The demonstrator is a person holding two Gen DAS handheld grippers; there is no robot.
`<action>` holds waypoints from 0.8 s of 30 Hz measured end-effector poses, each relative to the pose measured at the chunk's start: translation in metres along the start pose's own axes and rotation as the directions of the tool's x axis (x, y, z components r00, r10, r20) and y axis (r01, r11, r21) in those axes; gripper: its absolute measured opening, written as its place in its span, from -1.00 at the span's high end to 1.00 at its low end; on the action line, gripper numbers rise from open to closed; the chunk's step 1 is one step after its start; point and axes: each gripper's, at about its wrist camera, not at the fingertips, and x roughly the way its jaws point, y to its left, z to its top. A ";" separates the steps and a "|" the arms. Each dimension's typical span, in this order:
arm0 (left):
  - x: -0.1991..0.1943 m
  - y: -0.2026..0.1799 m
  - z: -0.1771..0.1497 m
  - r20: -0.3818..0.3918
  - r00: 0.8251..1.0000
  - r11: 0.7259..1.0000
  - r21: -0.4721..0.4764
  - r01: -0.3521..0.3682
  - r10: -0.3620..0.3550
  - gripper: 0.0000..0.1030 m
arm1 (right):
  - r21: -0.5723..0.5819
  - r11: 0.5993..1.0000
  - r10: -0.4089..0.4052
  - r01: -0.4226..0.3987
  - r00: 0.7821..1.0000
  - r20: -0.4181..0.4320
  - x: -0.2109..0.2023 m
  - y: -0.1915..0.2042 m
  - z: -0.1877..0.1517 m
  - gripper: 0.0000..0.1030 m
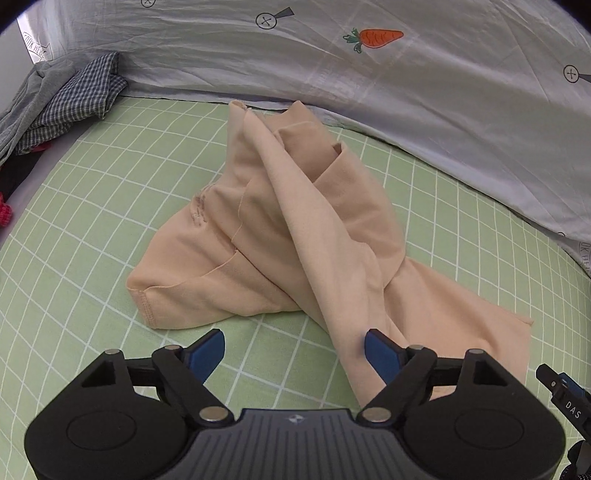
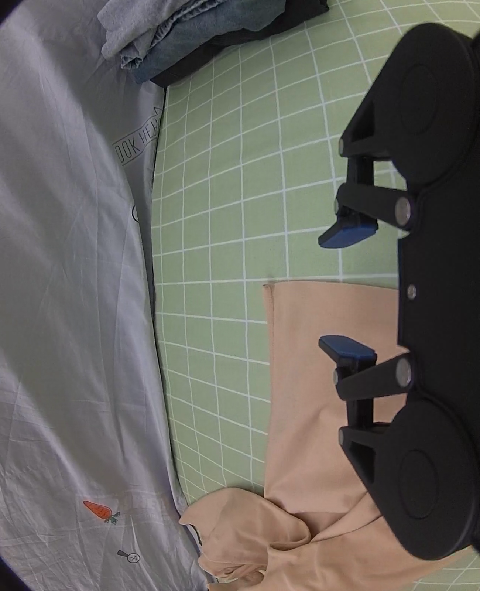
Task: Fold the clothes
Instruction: 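Grasp the beige shirt with both grippers and drag it across the mat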
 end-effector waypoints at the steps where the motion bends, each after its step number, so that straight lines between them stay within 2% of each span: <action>1: 0.008 0.000 0.004 -0.015 1.000 1.000 -0.008 0.006 -0.006 -0.45 | 0.005 1.000 0.003 -0.003 1.000 -0.007 0.011 0.001 0.003 -0.06; 2: 0.014 -0.001 0.007 -0.021 1.000 1.000 -0.010 0.008 -0.008 -0.42 | 0.011 1.000 0.006 -0.006 1.000 -0.014 0.022 0.001 0.006 -0.07; 5: 0.026 -0.003 0.012 -0.028 1.000 1.000 -0.006 0.008 -0.008 -0.14 | 0.010 1.000 -0.007 0.007 1.000 -0.025 0.045 0.005 0.014 -0.09; 6: 0.027 -0.003 0.012 -0.029 1.000 1.000 -0.006 0.008 -0.008 -0.08 | 0.006 1.000 0.002 -0.002 1.000 -0.002 0.047 0.005 0.016 -0.04; 8: 0.029 -0.002 0.011 -0.021 1.000 1.000 -0.016 0.007 -0.007 -0.04 | -0.012 1.000 0.025 -0.025 1.000 0.007 0.049 0.008 0.019 0.27; 10: 0.027 -0.001 0.008 -0.020 1.000 1.000 -0.007 0.010 -0.011 0.25 | -0.044 0.999 0.027 -0.026 1.000 0.011 0.048 0.013 0.020 0.91; 13: 0.019 0.002 -0.002 -0.005 1.000 1.000 0.023 -0.019 0.019 0.56 | -0.092 0.996 0.001 0.000 1.000 0.017 0.042 0.019 0.015 0.92; 17: 0.001 0.016 -0.028 0.004 0.999 0.998 0.040 -0.038 0.037 0.72 | -0.137 0.987 -0.078 0.078 0.997 0.011 0.023 0.007 -0.011 0.93; 21: -0.007 0.020 -0.057 -0.018 1.000 0.998 0.061 -0.003 0.004 0.78 | -0.133 0.977 -0.172 0.168 0.985 -0.022 -0.013 -0.023 -0.054 0.93; 24: -0.007 0.002 -0.075 -0.048 0.997 0.991 0.115 0.068 -0.063 0.79 | -0.076 0.962 -0.268 0.263 0.961 -0.070 -0.047 -0.057 -0.095 0.93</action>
